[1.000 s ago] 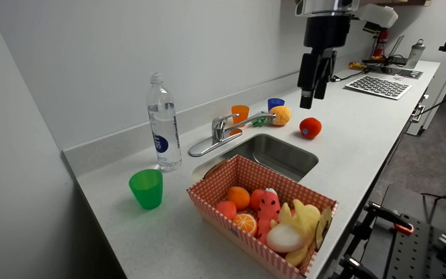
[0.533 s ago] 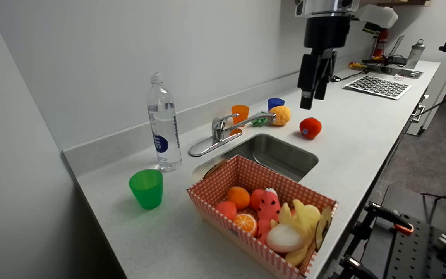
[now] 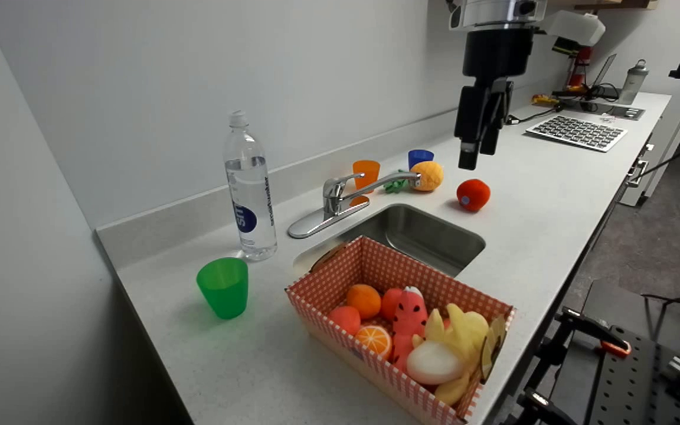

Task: Move the basket to the right

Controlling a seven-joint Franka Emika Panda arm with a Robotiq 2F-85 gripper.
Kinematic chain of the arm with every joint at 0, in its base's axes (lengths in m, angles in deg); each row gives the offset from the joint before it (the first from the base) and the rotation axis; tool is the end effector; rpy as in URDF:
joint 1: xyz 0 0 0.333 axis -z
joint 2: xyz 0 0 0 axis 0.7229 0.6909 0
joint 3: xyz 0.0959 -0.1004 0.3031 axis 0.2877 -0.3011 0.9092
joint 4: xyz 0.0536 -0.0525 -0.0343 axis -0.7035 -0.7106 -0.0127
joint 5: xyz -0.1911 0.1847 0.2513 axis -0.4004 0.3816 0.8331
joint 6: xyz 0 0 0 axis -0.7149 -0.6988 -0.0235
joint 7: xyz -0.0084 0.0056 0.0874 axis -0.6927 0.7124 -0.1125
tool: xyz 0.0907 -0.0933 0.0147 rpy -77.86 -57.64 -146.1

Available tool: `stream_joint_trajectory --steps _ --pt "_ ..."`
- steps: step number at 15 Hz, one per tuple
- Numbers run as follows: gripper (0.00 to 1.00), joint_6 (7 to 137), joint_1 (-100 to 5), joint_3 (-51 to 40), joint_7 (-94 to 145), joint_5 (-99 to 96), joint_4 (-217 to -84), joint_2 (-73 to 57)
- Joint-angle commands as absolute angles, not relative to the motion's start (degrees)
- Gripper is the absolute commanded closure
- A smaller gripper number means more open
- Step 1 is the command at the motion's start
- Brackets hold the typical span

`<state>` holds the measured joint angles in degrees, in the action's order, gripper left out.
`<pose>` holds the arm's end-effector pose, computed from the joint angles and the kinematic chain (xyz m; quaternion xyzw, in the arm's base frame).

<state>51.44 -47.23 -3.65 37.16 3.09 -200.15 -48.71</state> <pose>0.3725 -0.0040 0.4412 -0.9983 -0.0444 0.0294 0.0242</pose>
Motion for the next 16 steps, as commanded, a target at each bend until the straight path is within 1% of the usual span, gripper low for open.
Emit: stream_joint_trajectory --steps 1,6,7,10,11,13,16 --pt "0.00 49.55 -47.72 -4.12 39.21 4.07 -199.62 -48.67" --pt "0.00 46.65 -47.72 -4.16 40.22 4.02 -199.28 -48.51" --pt "0.00 57.40 -48.86 -3.31 39.62 5.86 -205.30 -43.43" --pt "0.00 63.71 -49.39 -2.40 38.18 6.67 -208.32 -39.48" --pt "0.00 59.32 -48.53 -2.79 38.75 5.08 -206.70 -42.92" --pt "0.00 62.75 -48.79 -2.23 38.57 5.19 -208.35 -39.42" --pt "0.00 63.25 -48.77 -2.17 38.57 5.19 -208.18 -38.40"
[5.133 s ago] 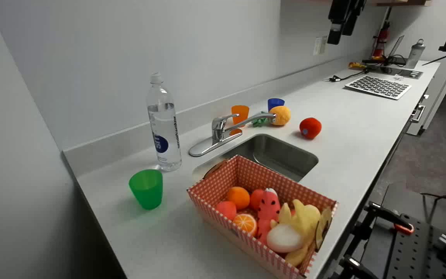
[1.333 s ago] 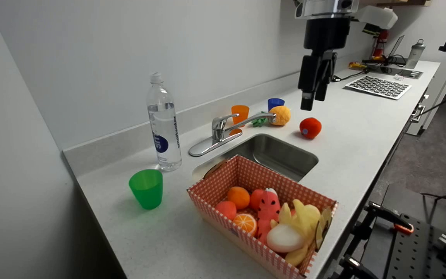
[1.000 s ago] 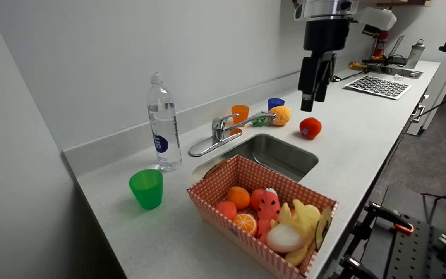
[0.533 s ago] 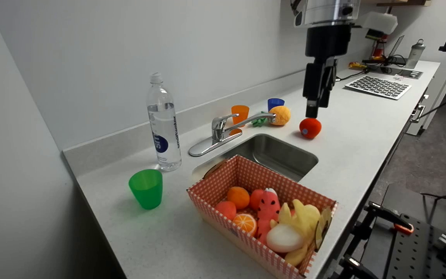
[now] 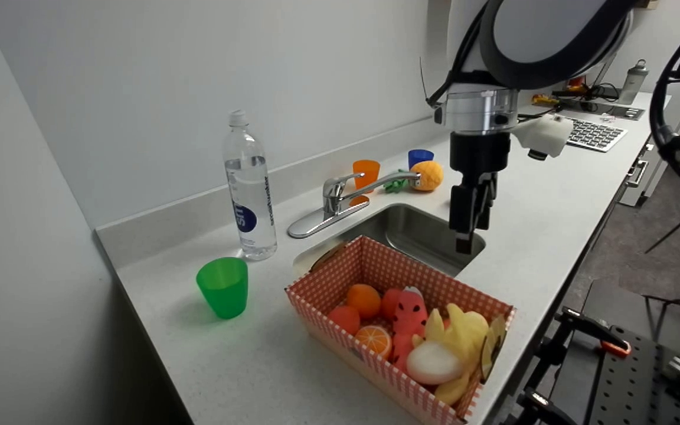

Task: Move the basket to the right

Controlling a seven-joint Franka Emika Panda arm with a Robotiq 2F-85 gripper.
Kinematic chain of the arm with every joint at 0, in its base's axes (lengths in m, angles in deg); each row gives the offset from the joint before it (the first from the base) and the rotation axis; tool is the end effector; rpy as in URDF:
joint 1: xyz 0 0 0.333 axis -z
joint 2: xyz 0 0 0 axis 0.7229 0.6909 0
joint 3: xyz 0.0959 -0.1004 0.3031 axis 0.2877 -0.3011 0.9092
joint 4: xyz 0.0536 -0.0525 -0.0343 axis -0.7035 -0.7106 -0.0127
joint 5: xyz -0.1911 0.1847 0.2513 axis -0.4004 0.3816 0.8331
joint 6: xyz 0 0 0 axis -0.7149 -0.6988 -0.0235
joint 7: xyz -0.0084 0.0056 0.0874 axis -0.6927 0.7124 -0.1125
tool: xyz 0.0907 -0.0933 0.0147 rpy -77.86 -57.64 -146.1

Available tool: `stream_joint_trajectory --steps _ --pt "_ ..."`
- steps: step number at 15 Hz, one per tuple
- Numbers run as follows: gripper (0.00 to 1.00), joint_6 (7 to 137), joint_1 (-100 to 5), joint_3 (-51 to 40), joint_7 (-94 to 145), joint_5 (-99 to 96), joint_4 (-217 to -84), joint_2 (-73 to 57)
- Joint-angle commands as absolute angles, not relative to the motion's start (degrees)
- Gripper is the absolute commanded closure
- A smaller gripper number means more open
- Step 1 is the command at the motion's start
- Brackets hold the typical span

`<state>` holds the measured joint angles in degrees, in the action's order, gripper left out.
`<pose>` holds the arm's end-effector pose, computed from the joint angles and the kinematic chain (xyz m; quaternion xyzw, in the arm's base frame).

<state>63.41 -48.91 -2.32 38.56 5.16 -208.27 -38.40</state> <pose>0.3701 0.0169 0.3316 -0.9937 -0.0654 0.0855 0.0323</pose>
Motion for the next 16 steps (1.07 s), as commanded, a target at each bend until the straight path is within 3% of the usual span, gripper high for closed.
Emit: stream_joint_trajectory --steps 1,9,16 --pt "0.00 63.25 -48.77 -2.17 38.57 5.19 -208.13 -38.51" --pt "0.00 64.67 -49.12 -2.15 39.01 5.98 -208.20 -37.38" --pt "0.00 76.42 -52.62 0.56 42.35 13.18 -207.07 -27.03"
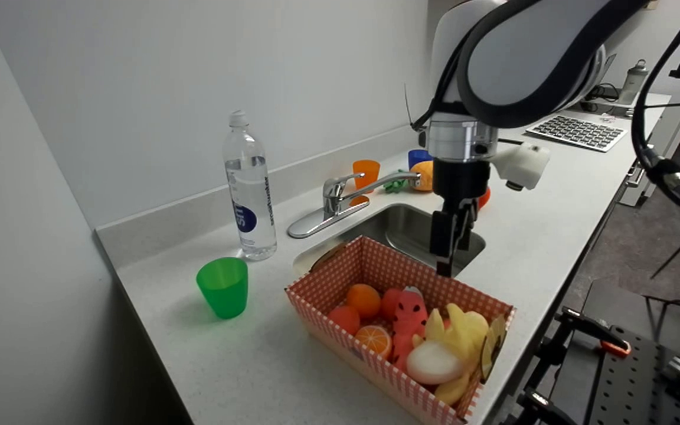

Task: Move the basket to the right

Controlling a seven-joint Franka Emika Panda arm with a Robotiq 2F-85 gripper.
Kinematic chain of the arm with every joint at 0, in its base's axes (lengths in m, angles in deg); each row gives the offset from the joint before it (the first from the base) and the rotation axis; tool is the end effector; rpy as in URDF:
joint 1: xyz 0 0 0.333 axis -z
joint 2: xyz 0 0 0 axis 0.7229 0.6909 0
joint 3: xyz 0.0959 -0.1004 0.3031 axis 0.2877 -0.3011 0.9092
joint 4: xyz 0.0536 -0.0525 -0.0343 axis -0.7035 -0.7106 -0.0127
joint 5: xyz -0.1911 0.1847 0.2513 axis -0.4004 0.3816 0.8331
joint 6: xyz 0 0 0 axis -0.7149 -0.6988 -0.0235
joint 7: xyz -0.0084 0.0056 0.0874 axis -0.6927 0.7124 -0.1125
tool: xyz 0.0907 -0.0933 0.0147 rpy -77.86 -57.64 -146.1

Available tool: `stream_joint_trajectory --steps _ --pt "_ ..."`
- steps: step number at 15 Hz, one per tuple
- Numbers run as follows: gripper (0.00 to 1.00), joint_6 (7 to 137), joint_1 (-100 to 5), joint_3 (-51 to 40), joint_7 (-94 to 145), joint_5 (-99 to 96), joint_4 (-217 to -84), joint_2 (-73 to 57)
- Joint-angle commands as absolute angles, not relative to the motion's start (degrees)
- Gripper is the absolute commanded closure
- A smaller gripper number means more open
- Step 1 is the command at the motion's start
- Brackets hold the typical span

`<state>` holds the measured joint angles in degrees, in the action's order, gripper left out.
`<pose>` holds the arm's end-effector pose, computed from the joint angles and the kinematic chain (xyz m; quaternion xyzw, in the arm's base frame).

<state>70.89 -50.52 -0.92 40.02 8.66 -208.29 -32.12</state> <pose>0.3853 0.0382 0.2986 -0.9931 -0.0781 0.0748 0.0460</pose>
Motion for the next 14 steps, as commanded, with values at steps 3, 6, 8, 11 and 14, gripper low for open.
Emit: stream_joint_trajectory --steps 3,6,8,11,14 --pt "0.00 81.08 -54.14 3.57 42.05 14.73 -206.12 -21.54" --pt "0.32 82.27 -54.00 5.46 42.11 13.55 -205.42 -18.75" --pt "0.49 81.65 -53.50 5.59 41.54 12.19 -205.04 -19.21" --pt "0.72 81.02 -53.15 5.01 40.10 10.11 -206.09 -20.68" --pt "0.94 81.11 -52.73 4.13 37.37 6.51 -207.17 -21.18"
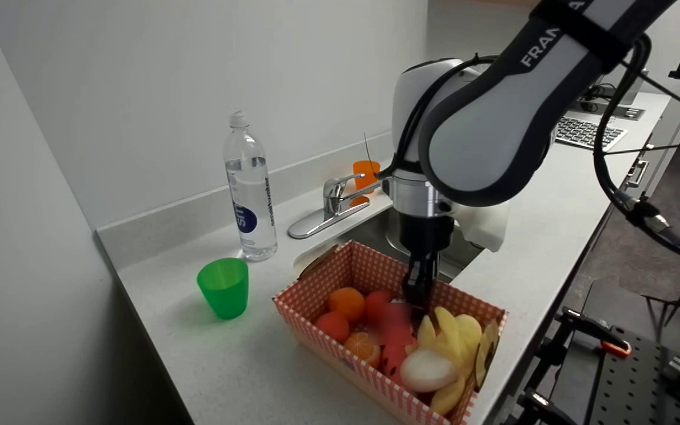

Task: Move the basket to the right

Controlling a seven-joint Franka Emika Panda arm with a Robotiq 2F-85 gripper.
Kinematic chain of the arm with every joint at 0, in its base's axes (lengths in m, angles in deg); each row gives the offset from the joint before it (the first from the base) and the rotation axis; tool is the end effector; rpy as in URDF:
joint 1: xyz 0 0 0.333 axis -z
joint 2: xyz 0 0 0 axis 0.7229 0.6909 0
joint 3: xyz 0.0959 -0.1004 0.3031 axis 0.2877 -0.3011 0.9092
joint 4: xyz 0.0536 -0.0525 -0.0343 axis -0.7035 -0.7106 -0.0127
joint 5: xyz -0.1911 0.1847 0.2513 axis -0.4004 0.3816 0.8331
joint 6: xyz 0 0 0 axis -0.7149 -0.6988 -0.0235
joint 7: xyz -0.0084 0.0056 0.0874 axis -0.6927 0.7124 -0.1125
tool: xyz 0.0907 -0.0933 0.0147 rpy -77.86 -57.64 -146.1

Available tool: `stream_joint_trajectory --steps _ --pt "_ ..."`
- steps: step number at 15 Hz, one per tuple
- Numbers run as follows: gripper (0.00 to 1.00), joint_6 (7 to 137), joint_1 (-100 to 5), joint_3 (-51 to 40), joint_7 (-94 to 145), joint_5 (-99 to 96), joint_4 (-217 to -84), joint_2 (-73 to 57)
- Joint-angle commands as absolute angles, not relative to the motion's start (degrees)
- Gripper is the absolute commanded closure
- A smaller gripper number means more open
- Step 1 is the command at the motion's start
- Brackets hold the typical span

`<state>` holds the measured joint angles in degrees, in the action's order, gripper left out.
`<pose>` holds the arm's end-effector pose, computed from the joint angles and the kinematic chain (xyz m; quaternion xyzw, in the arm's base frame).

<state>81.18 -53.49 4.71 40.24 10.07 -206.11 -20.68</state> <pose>0.4034 0.0993 0.2431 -0.9871 -0.1376 0.0691 0.0430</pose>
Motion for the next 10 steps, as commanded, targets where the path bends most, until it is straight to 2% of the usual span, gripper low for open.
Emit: stream_joint_trajectory --steps 1,10 --pt "0.99 81.02 -52.50 3.79 36.35 5.52 -207.40 -21.39" --pt "0.98 80.84 -48.99 -1.53 26.18 -2.76 -208.19 -19.75"
